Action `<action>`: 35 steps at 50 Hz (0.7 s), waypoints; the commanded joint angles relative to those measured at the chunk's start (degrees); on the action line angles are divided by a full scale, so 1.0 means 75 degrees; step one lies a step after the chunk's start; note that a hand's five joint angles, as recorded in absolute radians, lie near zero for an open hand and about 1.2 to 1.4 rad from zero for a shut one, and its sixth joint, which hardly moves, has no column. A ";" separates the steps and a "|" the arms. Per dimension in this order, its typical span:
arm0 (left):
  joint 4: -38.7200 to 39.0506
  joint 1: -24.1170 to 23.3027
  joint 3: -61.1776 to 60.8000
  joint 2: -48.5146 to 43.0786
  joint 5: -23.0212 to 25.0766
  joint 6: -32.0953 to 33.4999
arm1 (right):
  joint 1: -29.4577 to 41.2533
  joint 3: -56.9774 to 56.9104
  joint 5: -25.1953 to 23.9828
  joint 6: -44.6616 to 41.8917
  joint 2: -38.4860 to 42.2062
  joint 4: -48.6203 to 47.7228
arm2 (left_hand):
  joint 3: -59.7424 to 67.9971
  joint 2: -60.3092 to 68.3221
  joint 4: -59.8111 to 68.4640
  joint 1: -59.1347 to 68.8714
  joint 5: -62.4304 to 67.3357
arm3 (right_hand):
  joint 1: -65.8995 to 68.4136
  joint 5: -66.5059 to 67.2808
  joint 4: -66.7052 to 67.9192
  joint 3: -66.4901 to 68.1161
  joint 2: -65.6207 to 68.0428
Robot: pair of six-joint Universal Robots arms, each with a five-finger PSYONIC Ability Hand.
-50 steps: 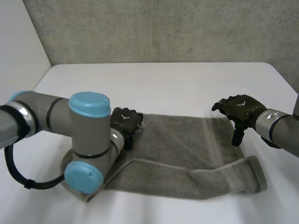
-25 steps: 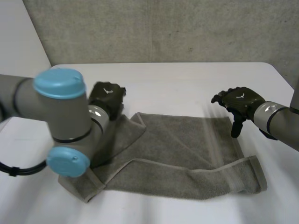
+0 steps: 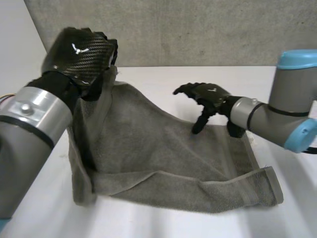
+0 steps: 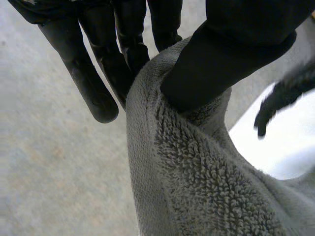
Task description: Fold the towel.
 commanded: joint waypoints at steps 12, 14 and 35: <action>0.0073 -0.0022 -0.0714 0.1425 0.0460 -0.0045 | 0.1060 -0.1125 -0.0483 0.1648 0.1556 -0.0988 | 0.1385 0.1368 0.1371 0.1592 0.1458 | -0.0049 -0.0156 0.0008 0.0062 0.0031; 0.0073 -0.0010 -0.0726 0.1473 0.0460 -0.0045 | 0.1060 -0.1381 -0.0448 0.1683 0.1801 -0.0988 | 0.1385 0.1368 0.1371 0.1592 0.1458 | -0.0040 -0.0147 0.0017 0.0071 0.0040; 0.2112 0.1209 -0.0363 0.0477 0.1010 -0.0303 | -0.0030 -0.1559 0.0687 0.0151 -0.0479 -0.1875 | 0.1385 0.1368 0.1371 0.1592 0.1458 | 0.9284 0.9177 0.9341 0.9395 0.9364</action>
